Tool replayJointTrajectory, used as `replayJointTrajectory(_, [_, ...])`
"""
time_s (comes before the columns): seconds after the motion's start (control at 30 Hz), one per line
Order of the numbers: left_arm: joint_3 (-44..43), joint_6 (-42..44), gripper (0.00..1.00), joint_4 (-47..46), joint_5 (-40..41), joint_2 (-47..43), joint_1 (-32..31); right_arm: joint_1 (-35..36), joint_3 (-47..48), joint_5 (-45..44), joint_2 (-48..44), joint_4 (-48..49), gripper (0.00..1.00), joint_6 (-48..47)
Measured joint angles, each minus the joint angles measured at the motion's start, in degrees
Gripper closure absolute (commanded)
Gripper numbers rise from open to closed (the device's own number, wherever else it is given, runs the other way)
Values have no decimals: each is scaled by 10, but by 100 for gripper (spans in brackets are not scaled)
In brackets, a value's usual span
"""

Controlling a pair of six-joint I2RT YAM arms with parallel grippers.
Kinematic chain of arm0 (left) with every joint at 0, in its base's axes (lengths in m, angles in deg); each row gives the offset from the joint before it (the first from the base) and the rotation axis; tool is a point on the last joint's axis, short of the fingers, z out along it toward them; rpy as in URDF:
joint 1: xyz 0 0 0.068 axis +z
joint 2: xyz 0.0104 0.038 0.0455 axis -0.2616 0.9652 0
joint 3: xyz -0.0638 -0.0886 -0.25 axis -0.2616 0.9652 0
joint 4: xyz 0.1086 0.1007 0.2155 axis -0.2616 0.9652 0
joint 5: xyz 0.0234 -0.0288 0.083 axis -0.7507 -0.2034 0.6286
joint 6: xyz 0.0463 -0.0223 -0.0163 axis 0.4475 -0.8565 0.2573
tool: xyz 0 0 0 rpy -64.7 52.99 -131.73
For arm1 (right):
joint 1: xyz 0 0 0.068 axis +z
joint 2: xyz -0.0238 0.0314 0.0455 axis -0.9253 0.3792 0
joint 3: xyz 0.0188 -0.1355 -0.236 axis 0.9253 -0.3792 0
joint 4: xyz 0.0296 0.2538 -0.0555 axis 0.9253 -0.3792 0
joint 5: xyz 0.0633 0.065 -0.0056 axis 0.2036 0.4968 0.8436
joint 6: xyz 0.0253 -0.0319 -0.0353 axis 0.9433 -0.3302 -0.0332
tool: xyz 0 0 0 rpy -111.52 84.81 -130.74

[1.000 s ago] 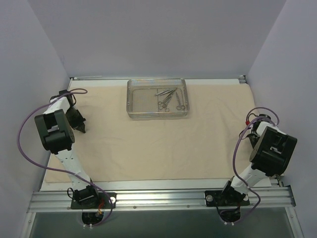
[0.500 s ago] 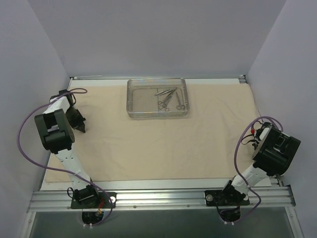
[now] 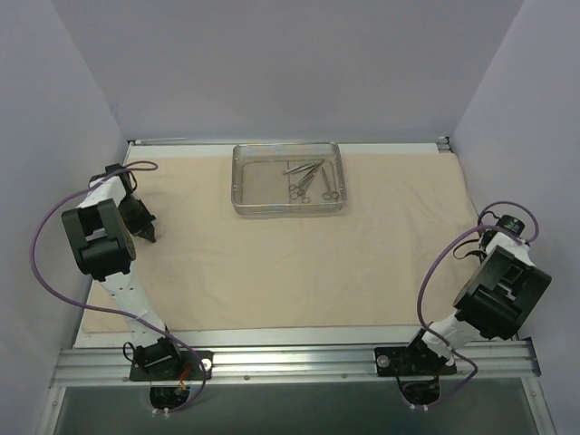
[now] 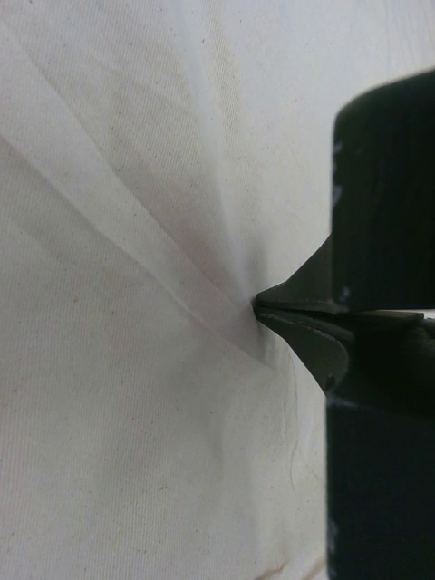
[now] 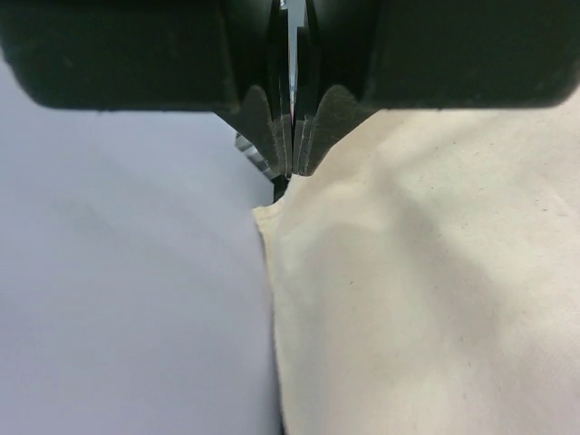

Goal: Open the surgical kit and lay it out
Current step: Smooth out the surgical kit at the center of the board.

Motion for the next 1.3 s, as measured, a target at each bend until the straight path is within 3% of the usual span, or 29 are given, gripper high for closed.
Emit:
replayJointTrajectory(0.3, [0,0,98,0,-3,0,2,10,5,10,-7,-5,100,-4])
replayJointTrajectory(0.63, [0,0,98,0,-4,0,2,5,-73,-14,-1,11,100,-31])
replayJointTrajectory(0.93, [1,0,98,0,-4,0,2,-64,-112,-59,-22,3,100,-43])
replayJointTrajectory(1.07, [0,0,98,0,-4,0,2,-36,-88,-39,-43,-9,100,-31])
replayJointTrajectory(1.3, [0,0,98,0,-4,0,2,58,34,-9,-37,-12,100,0])
